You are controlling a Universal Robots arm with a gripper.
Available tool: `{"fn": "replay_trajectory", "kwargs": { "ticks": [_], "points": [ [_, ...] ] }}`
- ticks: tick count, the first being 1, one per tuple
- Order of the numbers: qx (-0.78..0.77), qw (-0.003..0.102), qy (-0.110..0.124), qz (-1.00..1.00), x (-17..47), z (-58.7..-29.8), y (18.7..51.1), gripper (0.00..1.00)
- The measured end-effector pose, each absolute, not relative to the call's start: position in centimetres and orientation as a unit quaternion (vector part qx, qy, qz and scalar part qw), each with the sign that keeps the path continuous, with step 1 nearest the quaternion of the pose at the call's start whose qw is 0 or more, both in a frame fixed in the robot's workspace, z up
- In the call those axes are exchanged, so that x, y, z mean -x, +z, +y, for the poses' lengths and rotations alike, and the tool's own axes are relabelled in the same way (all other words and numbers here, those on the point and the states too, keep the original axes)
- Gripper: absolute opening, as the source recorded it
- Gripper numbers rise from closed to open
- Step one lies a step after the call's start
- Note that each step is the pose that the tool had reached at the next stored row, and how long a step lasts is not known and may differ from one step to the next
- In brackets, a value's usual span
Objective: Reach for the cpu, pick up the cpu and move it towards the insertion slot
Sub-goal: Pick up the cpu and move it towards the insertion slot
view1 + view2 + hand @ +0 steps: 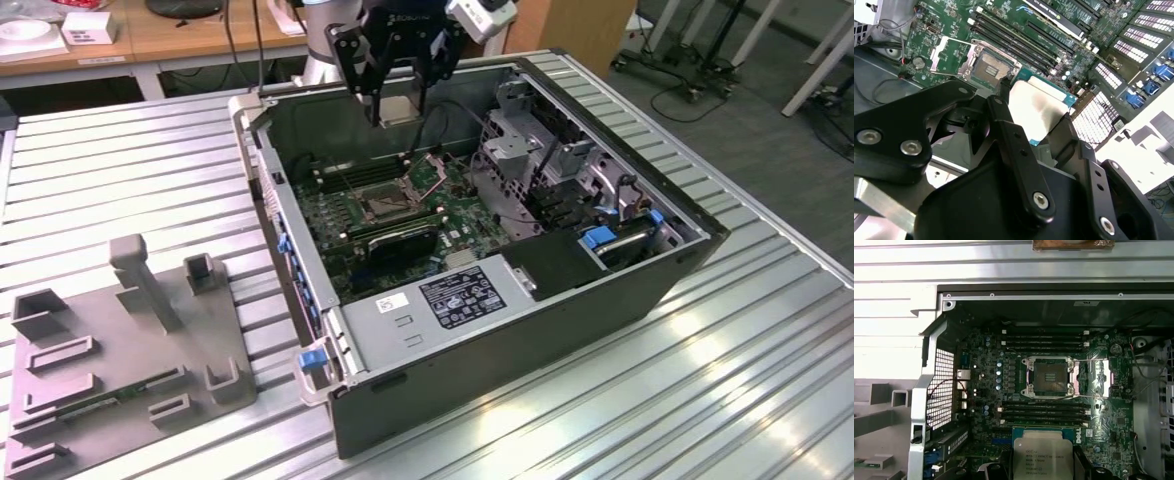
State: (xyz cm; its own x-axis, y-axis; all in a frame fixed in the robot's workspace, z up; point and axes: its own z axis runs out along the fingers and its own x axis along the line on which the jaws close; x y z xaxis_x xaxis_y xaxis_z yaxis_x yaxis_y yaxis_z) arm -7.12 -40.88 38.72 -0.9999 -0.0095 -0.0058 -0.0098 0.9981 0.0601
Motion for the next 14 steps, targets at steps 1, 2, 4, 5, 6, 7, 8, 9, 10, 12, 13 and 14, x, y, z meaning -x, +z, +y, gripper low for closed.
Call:
{"fn": "replay_trajectory", "kwargs": {
  "ticks": [1,2,4,5,6,7,8,9,10,12,13,14],
  "points": [
    [0.005,0.003,0.030,1.000,7.11,-40.88,38.71,0.55],
    [0.005,0.003,0.030,1.000,7.12,-40.88,38.72,0.55],
    [0.005,0.003,0.030,1.000,7.12,-40.88,38.72,0.55],
    [0.005,0.003,0.030,1.000,7.12,-40.89,38.72,0.55],
    [0.005,0.003,0.030,1.000,7.12,-40.89,38.72,0.55],
    [0.005,0.003,0.030,1.000,7.12,-40.88,38.72,0.55],
    [0.005,0.003,0.030,1.000,7.12,-40.88,38.71,0.55],
    [0.005,0.003,0.031,1.000,7.12,-40.89,38.72,0.55],
    [0.005,0.003,0.031,1.000,7.12,-40.88,38.71,0.55],
    [0.005,0.003,0.031,1.000,7.11,-40.85,38.72,0.55],
    [0.005,0.003,0.031,1.000,7.11,-40.80,38.71,0.55],
    [0.005,0.003,0.031,1.000,7.11,-40.72,38.71,0.55]
  ]
}}
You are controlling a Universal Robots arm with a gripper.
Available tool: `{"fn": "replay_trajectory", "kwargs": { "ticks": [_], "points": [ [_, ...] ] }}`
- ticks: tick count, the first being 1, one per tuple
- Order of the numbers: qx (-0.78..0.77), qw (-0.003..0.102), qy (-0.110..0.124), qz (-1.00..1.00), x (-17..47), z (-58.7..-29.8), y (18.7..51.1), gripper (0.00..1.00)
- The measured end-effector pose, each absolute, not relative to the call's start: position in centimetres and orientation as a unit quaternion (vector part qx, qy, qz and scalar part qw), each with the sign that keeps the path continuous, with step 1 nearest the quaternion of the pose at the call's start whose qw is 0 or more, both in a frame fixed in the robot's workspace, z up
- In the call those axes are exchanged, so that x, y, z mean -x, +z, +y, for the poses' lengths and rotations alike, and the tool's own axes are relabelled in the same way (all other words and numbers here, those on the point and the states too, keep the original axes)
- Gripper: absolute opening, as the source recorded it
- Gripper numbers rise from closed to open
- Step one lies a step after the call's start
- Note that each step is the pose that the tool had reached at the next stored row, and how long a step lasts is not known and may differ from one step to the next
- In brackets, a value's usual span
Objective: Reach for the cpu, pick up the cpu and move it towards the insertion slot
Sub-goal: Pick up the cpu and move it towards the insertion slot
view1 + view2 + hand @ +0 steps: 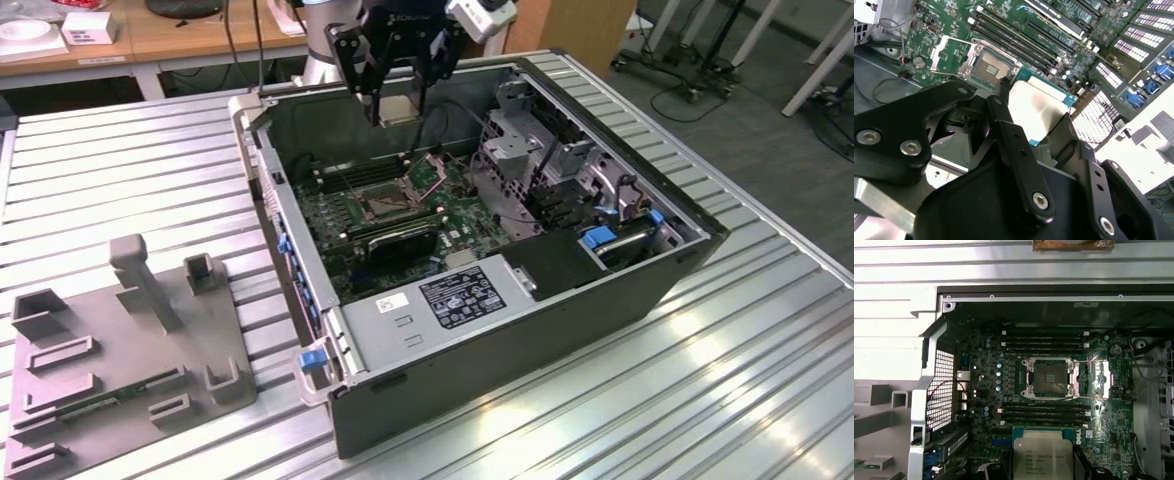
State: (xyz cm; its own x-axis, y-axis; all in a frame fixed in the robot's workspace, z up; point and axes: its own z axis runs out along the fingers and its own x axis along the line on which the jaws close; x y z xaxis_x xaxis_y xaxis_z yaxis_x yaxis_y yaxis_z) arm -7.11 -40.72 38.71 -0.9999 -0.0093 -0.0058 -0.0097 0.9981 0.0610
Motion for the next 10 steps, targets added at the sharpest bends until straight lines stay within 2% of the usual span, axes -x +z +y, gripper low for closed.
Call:
{"fn": "replay_trajectory", "kwargs": {
  "ticks": [10],
  "points": [
    [0.005,0.003,0.031,1.000,6.3,-39.6,38.7,0.55]
  ]
}}
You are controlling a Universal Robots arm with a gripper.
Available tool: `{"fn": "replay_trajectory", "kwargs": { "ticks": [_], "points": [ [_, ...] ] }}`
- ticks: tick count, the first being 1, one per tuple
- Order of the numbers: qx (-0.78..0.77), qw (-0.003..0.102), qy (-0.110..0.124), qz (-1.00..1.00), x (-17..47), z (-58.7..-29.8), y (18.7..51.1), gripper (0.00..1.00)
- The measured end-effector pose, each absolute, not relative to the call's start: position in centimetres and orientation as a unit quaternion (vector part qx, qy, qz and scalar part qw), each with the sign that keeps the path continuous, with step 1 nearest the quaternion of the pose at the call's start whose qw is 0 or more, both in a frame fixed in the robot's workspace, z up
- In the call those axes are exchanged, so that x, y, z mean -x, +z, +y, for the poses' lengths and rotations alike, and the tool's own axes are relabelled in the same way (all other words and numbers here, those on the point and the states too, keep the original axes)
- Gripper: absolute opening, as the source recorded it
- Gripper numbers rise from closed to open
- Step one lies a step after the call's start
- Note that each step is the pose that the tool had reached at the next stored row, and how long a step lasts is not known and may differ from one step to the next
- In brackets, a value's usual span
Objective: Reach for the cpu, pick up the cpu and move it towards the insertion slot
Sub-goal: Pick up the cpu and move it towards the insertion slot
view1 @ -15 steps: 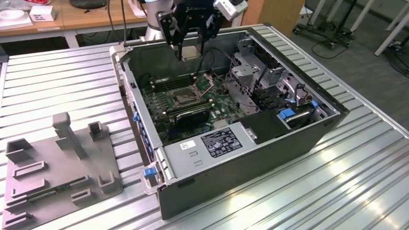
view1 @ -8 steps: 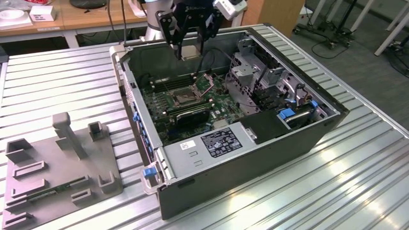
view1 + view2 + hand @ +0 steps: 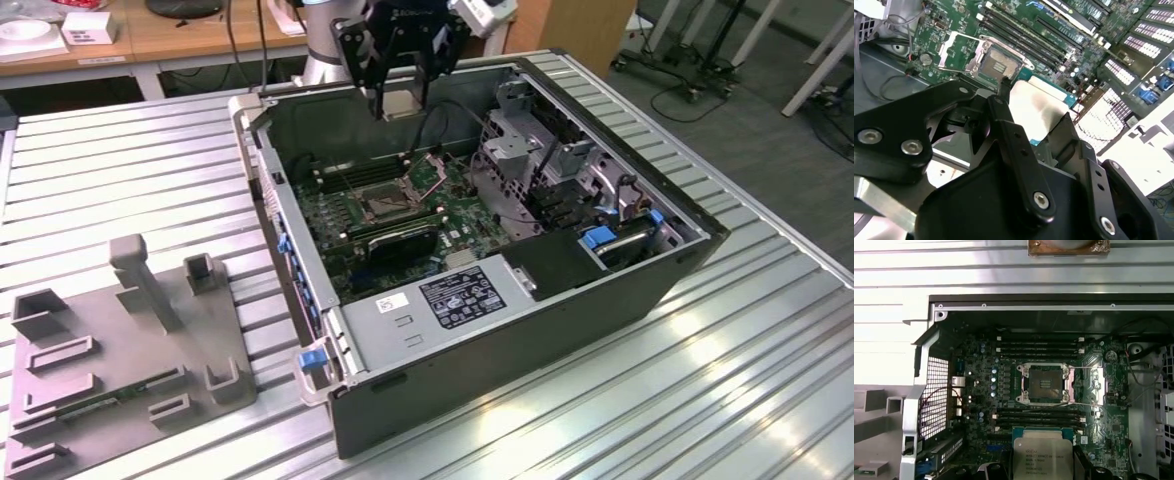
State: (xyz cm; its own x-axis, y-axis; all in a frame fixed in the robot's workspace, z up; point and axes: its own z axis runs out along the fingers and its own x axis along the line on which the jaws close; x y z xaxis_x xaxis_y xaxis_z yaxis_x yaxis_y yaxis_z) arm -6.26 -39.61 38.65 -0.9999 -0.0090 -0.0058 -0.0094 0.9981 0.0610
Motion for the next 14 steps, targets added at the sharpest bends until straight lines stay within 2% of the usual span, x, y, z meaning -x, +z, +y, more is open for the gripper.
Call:
{"fn": "replay_trajectory", "kwargs": {
  "ticks": [14],
  "points": [
    [0.005,0.003,0.031,1.000,5.3,-36.0,38.3,0.55]
  ]
}}
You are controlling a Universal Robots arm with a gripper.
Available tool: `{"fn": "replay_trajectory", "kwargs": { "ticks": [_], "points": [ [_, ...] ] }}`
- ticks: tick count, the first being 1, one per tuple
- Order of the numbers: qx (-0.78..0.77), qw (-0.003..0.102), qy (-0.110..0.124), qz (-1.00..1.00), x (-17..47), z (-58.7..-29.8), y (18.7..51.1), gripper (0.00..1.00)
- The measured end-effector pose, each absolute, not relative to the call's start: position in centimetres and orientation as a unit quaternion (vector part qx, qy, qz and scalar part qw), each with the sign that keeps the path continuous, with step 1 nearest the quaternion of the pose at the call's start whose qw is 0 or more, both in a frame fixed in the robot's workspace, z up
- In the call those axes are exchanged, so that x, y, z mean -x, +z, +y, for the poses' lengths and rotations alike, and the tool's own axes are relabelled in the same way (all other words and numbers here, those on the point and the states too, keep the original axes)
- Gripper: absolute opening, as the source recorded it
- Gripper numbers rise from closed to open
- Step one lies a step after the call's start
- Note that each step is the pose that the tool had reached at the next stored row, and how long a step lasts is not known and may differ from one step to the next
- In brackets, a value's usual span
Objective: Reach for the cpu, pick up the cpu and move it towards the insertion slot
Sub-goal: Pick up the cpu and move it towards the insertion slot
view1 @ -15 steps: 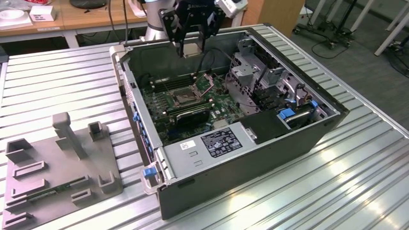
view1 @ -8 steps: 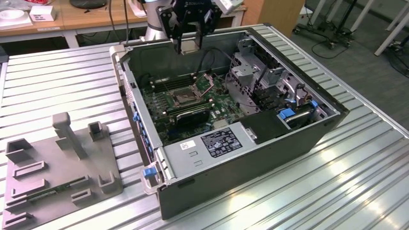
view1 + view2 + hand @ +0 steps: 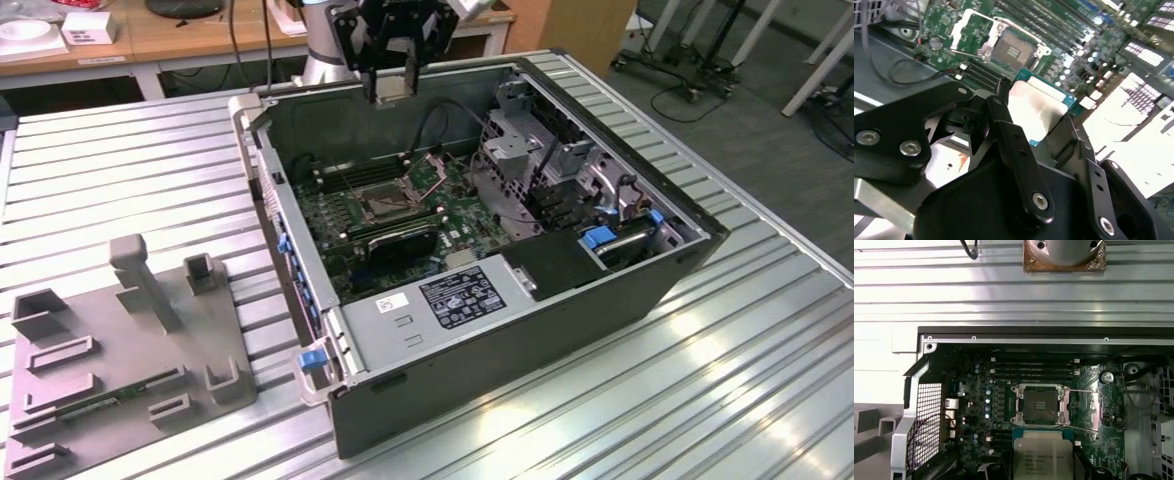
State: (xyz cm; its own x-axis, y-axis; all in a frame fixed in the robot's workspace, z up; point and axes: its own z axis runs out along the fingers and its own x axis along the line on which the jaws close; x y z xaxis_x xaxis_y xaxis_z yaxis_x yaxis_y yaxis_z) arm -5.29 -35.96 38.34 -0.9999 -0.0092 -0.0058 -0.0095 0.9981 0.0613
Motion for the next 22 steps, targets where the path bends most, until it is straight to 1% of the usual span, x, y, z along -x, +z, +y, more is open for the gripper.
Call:
{"fn": "replay_trajectory", "kwargs": {
  "ticks": [18,22],
  "points": [
    [0.005,0.003,0.031,1.000,4.4,-32.0,37.9,0.55],
    [0.005,0.003,0.031,0.999,3.7,-31.6,37.8,0.55]
  ]
}}
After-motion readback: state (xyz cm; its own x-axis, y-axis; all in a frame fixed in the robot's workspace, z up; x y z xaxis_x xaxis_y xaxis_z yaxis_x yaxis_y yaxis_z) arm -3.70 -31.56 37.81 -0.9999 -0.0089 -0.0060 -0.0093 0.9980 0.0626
